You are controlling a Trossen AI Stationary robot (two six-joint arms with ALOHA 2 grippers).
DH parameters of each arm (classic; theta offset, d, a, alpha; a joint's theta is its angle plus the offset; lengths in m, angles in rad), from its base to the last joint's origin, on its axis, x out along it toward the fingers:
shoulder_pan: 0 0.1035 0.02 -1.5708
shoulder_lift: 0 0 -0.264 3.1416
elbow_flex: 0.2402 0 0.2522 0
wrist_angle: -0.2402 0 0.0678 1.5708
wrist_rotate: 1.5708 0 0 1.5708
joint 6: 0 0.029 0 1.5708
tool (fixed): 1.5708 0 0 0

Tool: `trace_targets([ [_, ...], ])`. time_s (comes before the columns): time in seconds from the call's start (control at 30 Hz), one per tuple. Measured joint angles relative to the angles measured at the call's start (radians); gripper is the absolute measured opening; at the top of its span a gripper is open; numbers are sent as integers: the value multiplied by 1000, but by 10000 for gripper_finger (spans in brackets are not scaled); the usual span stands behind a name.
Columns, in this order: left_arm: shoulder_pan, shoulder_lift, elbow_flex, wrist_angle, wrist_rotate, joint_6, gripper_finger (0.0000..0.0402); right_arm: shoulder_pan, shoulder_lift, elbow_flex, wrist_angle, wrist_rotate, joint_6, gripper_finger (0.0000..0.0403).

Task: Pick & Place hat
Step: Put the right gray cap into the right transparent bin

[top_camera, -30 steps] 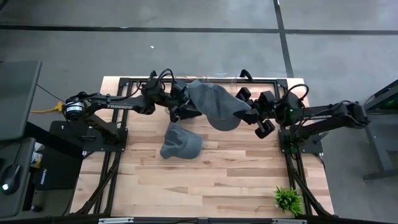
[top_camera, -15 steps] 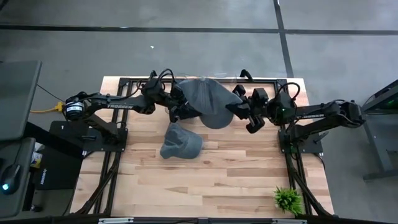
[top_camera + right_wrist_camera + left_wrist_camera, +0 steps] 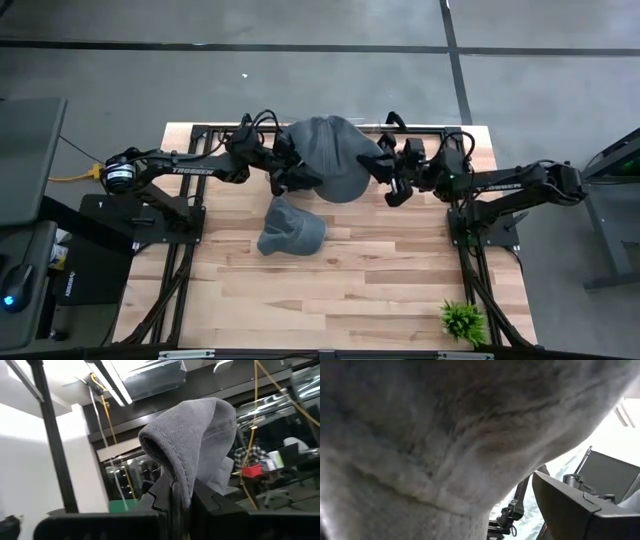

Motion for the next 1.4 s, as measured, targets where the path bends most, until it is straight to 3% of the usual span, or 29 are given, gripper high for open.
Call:
trace_targets([
  [0.27,0,0,0,0,-42,-6,272,1,8,0,-5,72,-27,22],
  [0.67,1,-1,0,-25,-94,-6,267,1,57,28,-2,74,-33,22],
  [0.83,1,-1,0,-37,-96,-2,206,1,57,29,-4,73,-41,22],
  [1.13,-1,-7,1,-15,-53,47,16,-2,56,29,-4,92,-41,23],
  [1.4,-2,-4,1,-30,-34,49,3,-2,57,29,-13,71,-51,52],
])
